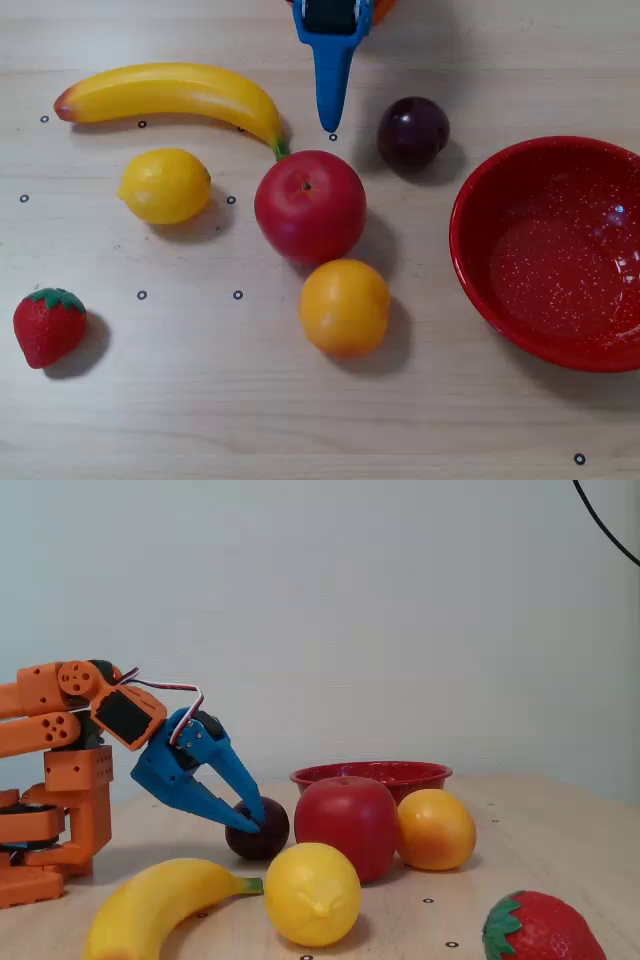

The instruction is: Put the lemon in the red bowl.

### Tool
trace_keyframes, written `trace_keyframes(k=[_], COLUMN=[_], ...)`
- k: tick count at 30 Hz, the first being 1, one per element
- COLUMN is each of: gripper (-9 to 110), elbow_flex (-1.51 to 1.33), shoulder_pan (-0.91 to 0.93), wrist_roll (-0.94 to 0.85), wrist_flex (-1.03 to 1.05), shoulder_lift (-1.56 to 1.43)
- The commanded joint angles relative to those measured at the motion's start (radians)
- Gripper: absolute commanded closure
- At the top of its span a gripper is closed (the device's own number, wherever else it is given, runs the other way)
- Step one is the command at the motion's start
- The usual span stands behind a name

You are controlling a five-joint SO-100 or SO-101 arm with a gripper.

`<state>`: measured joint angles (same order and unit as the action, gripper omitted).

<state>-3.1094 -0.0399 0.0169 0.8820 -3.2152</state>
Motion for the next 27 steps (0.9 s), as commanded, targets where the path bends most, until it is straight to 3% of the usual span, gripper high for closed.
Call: trace_keyframes(k=[1, 27], gripper=[101, 101], elbow_flex=[-0.009, 0.0], shoulder_pan=[0.014, -0.008], wrist_roll=[0.02, 0.031], wrist_flex=[0.0, 0.005], shoulder_lift=[-0.015, 0.0])
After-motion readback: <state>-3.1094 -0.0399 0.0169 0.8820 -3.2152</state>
